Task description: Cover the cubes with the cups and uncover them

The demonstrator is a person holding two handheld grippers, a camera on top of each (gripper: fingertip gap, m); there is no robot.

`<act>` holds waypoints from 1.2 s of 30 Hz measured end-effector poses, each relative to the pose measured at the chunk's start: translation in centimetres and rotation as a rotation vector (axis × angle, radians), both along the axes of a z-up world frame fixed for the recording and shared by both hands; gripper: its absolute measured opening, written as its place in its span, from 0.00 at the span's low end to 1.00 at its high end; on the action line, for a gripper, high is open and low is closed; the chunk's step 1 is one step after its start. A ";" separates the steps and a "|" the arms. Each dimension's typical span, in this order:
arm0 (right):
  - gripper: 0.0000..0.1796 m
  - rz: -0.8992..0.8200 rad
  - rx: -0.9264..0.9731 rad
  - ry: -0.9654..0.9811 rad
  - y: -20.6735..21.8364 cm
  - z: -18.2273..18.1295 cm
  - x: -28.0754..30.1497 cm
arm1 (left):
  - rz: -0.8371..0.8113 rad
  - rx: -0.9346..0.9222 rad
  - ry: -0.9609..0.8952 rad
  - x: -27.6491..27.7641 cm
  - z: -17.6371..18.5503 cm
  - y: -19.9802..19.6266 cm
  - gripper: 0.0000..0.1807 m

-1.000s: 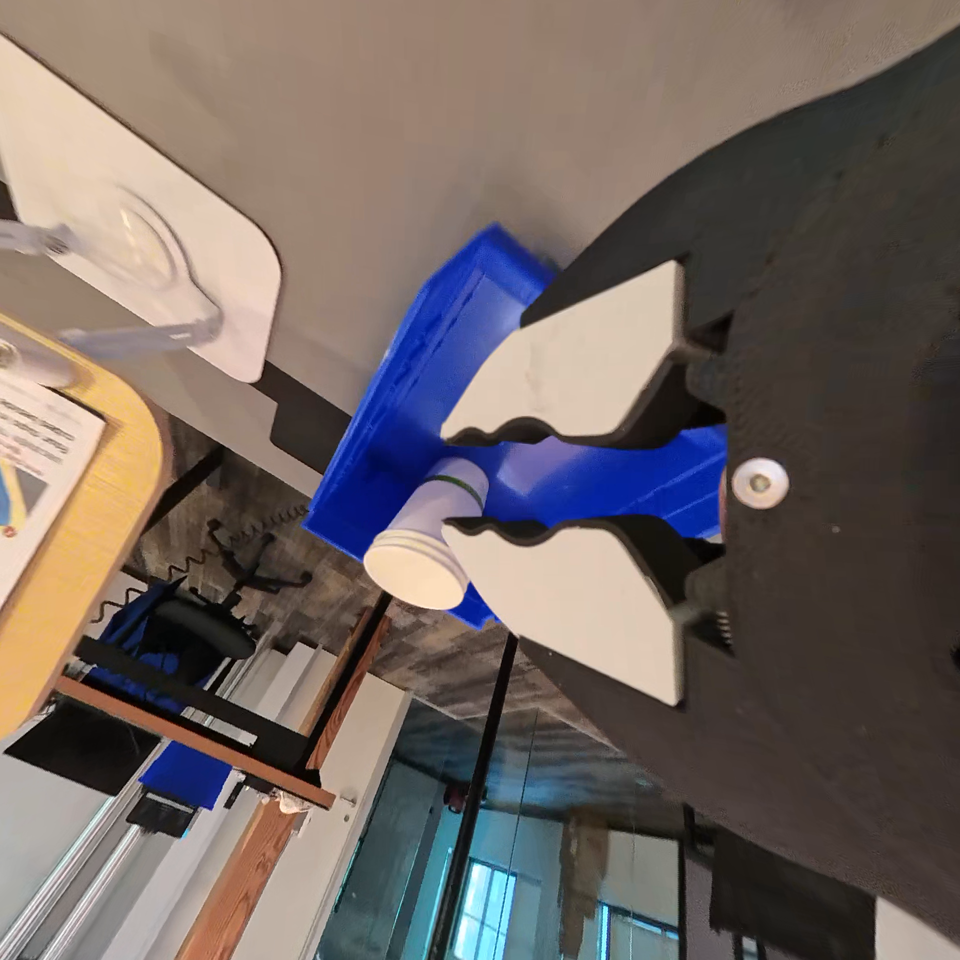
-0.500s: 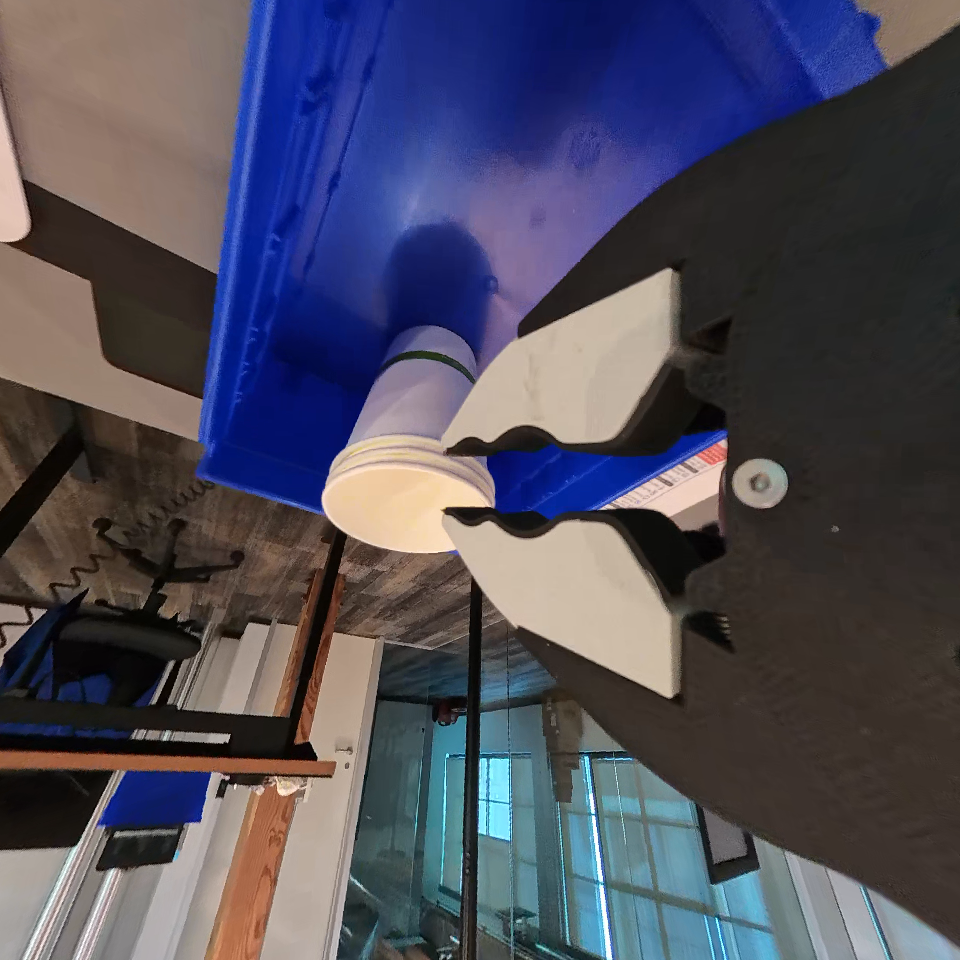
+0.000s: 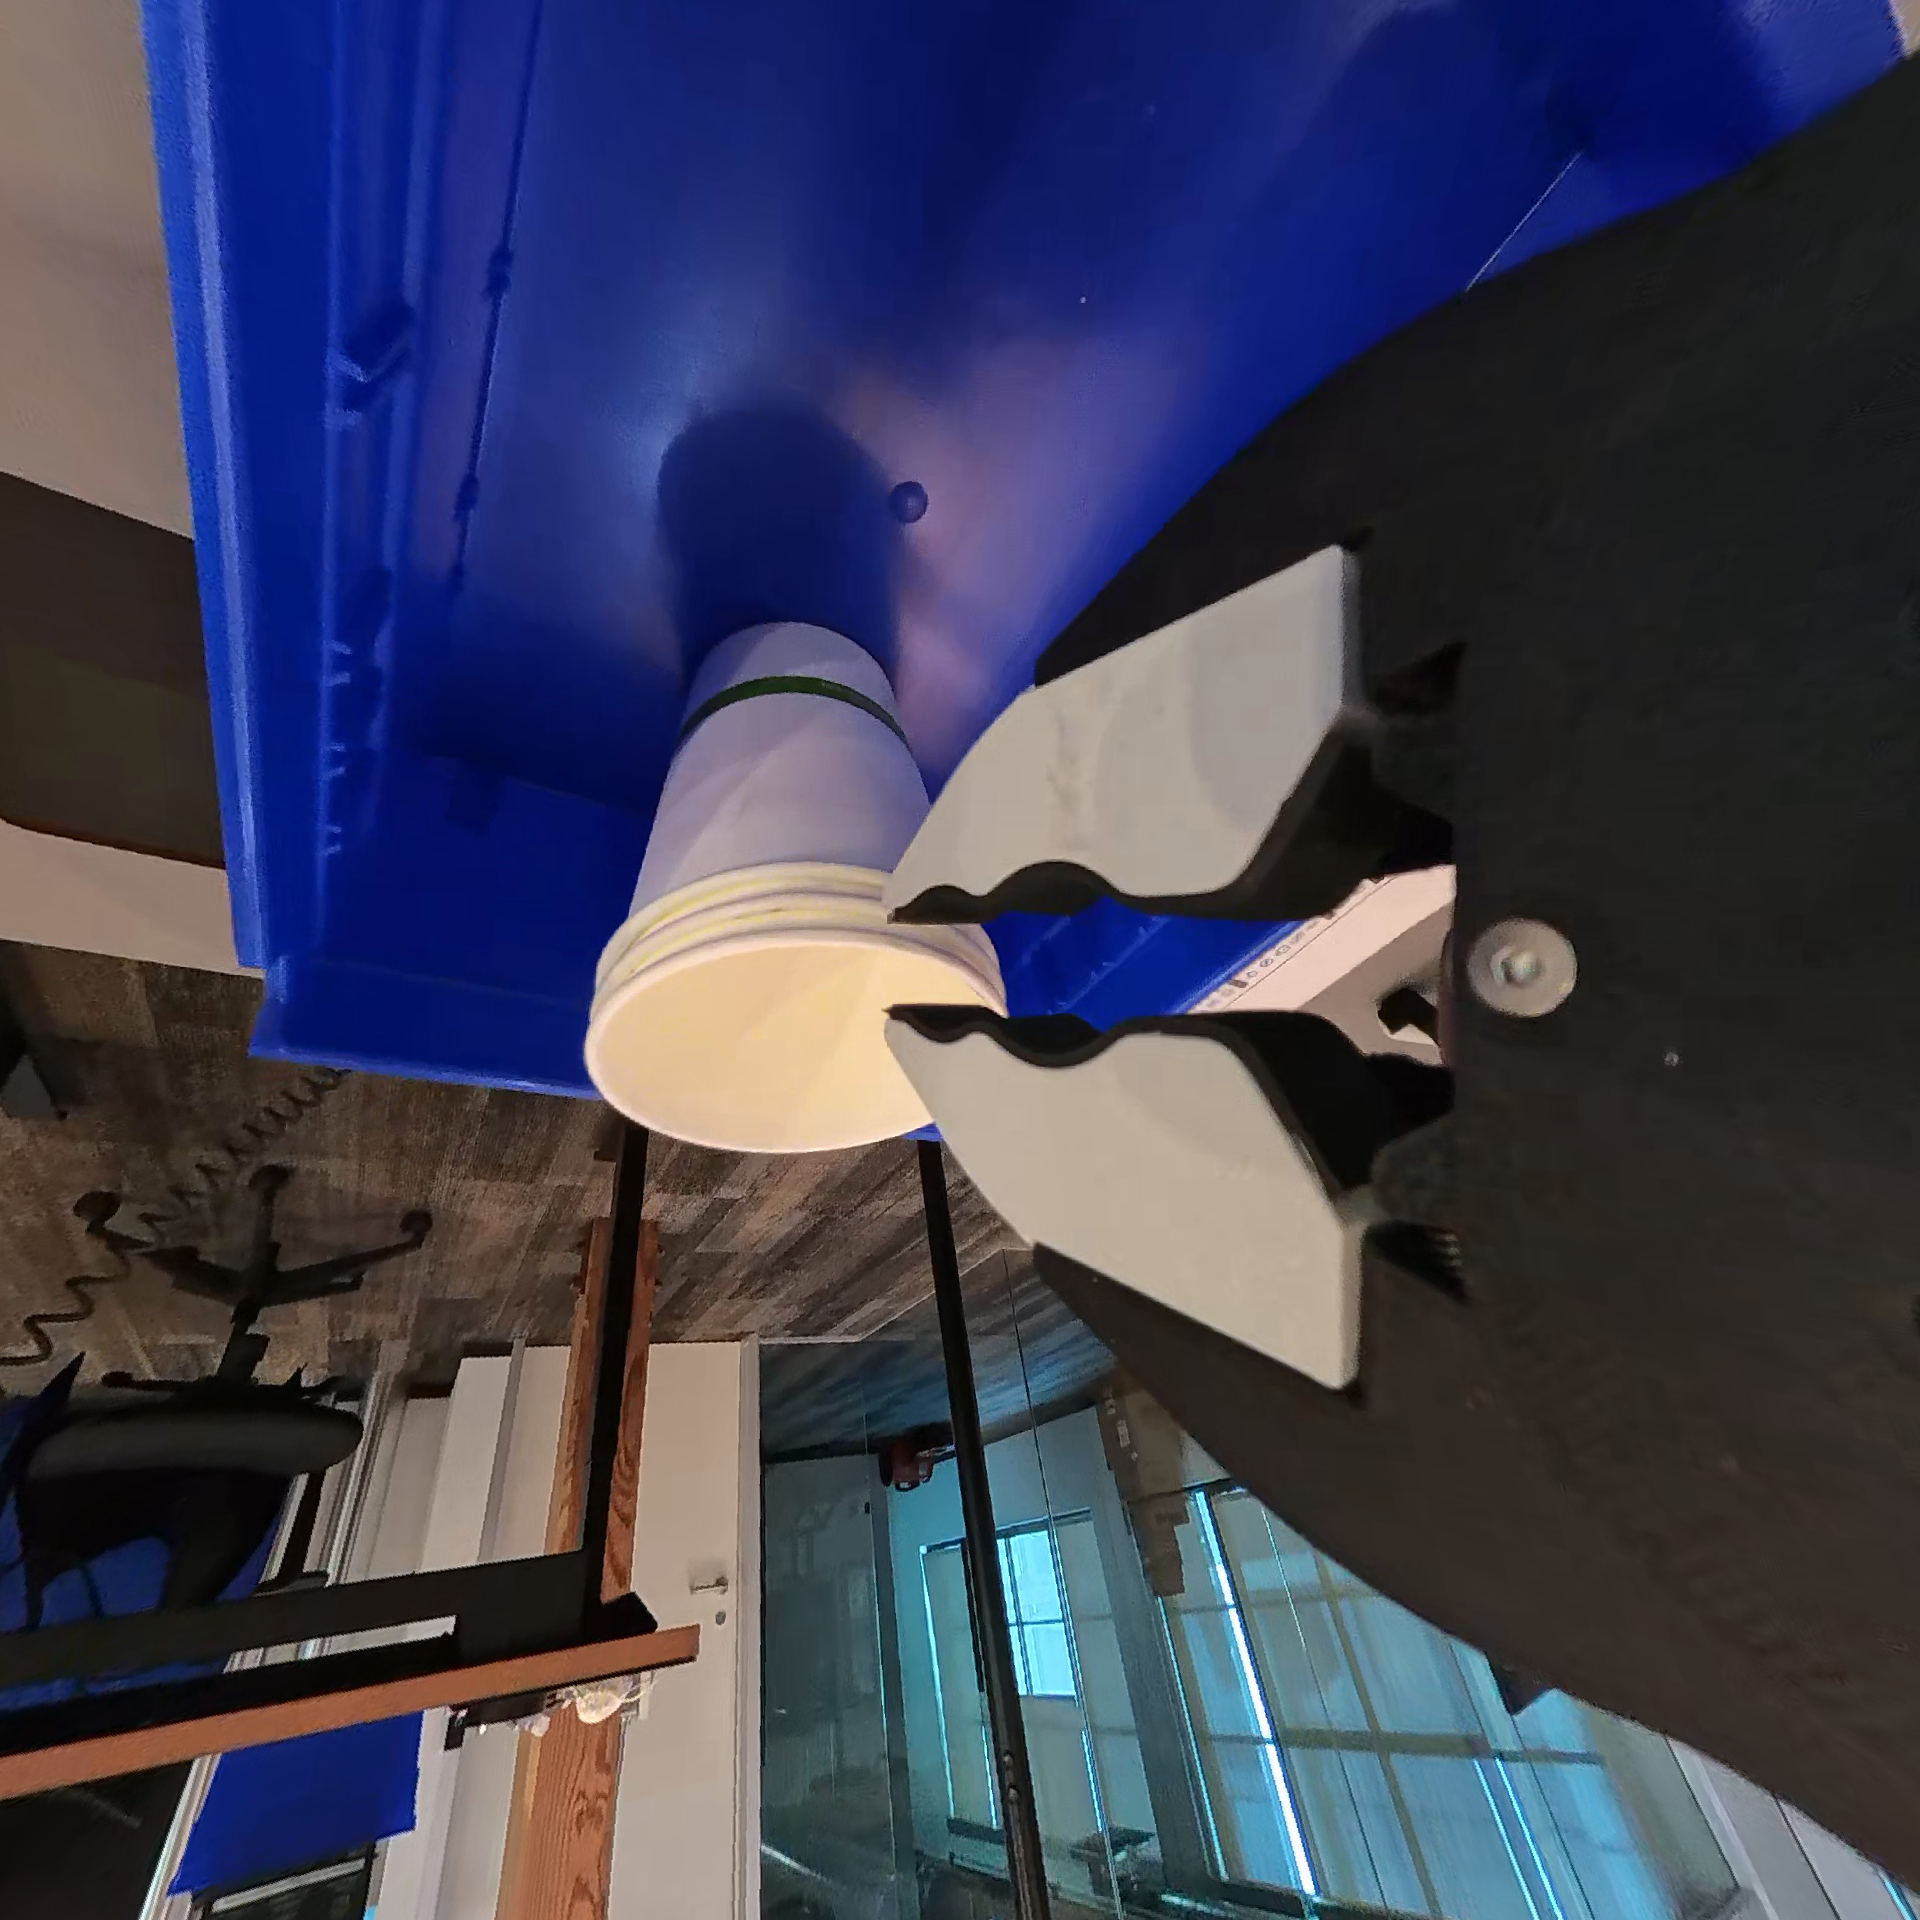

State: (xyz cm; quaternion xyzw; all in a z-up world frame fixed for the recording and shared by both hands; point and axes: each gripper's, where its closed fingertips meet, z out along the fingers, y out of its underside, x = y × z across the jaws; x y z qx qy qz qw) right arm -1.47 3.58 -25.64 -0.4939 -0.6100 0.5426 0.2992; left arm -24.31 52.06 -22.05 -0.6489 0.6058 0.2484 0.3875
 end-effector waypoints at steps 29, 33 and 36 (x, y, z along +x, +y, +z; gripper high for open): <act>0.12 -0.003 -0.021 0.008 0.4 0.1 0.3 | -0.021 -0.101 0.061 0.5 -0.7 0.4 0.02; 0.12 -0.002 -0.025 0.009 0.4 0.1 0.3 | -0.021 -0.075 0.071 0.5 -0.2 0.6 0.02; 0.11 -0.003 -0.024 0.009 0.4 0.1 0.4 | -0.023 -0.059 0.072 0.7 0.2 0.5 0.02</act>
